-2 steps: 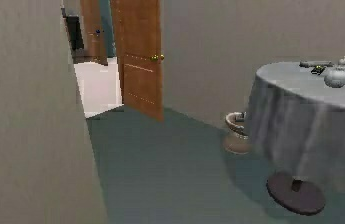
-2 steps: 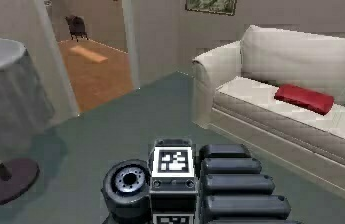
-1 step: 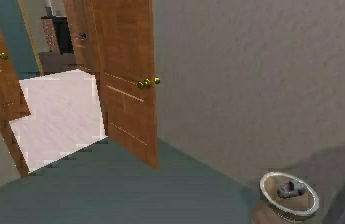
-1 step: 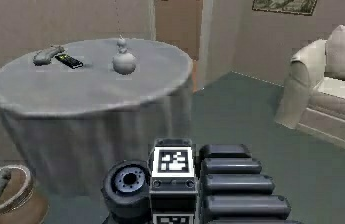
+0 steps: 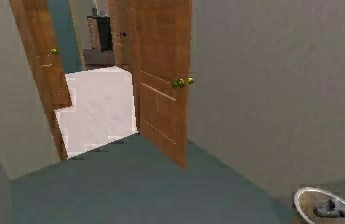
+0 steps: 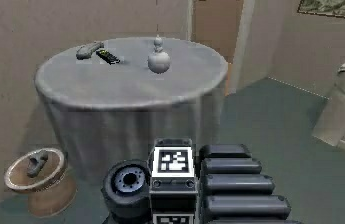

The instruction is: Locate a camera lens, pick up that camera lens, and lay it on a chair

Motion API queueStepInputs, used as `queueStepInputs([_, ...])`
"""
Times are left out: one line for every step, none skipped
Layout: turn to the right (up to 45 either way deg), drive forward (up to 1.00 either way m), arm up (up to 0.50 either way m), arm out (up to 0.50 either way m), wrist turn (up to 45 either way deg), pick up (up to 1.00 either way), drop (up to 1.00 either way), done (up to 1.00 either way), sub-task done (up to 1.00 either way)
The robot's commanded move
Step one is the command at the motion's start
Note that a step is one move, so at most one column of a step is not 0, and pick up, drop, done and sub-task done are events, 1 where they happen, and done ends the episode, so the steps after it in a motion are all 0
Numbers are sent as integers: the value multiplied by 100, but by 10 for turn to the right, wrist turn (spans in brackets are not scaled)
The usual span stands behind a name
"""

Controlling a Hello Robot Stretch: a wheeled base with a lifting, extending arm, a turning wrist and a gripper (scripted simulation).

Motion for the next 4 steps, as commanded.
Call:
queueStepInputs([0, 25, 0, 0, 0, 0, 0, 0, 0])
queueStepInputs([-210, 0, 0, 0, 0, 0, 0, 0, 0])
queueStepInputs([-30, 0, 0, 0, 0, 0, 0, 0, 0])
queueStepInputs([0, 100, 0, 0, 0, 0, 0, 0, 0])
